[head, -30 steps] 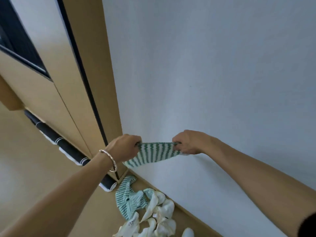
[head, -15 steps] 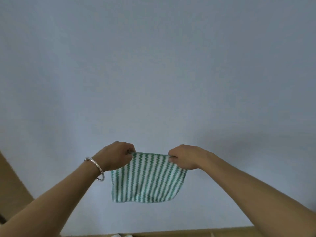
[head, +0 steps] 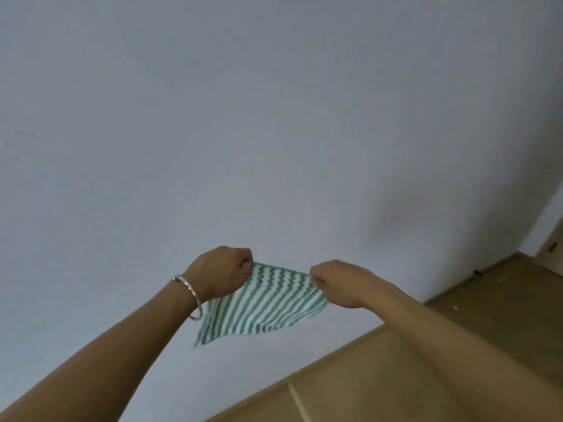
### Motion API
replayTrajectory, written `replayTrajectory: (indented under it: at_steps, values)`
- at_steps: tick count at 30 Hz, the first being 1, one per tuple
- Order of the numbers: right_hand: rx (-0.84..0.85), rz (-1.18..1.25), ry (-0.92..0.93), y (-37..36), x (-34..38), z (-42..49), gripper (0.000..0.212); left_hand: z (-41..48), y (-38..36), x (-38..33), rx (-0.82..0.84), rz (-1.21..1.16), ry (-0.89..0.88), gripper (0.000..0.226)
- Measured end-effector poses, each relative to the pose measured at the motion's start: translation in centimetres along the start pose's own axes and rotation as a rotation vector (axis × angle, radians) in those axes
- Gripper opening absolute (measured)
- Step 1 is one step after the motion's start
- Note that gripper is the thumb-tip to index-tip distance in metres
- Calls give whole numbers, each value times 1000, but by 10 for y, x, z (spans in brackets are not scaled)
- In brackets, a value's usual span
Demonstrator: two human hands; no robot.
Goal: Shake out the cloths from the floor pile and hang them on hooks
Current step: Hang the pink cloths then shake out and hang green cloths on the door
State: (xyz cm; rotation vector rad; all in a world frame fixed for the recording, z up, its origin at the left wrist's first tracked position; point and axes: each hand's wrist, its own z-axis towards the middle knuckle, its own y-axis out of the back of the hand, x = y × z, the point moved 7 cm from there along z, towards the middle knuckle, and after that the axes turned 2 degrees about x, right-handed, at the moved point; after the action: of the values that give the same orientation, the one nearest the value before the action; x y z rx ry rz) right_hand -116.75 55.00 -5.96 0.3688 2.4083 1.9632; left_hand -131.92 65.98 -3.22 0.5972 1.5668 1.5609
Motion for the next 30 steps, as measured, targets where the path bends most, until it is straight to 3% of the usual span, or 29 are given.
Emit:
replayTrajectory:
  at_steps: [9, 17, 30]
  values:
    - [-161, 129, -315, 5, -203, -165, 22, 70, -57, -241, 54, 77, -389, 35]
    - [-239, 154, -583, 6, -317, -279, 13, 119, -100, -405, 124, 46, -682, 38]
    - [-234, 418, -1017, 0, -508, -403, 26, 240, -196, -655, 391, -151, -1117, 41]
